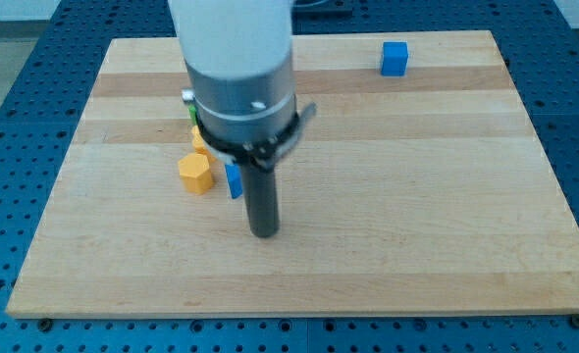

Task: Move the blue triangle left a bit

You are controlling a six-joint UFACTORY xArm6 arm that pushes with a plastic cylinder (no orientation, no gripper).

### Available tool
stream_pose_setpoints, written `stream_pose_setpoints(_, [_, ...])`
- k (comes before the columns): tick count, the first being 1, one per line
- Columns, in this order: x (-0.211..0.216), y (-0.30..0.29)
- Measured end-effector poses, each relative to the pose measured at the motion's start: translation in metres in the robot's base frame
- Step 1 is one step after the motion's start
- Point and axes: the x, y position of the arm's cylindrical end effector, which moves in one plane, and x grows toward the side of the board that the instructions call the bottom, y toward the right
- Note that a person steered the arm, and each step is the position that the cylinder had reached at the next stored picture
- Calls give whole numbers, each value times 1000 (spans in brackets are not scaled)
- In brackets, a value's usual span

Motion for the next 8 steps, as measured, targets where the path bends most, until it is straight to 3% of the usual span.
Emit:
stream_pose_setpoints(3, [-92,34])
stream_pose_setpoints(4, [-94,26])
stream_pose_setpoints(5, [-82,-23])
stream_pose_setpoints(8, [-50,-41])
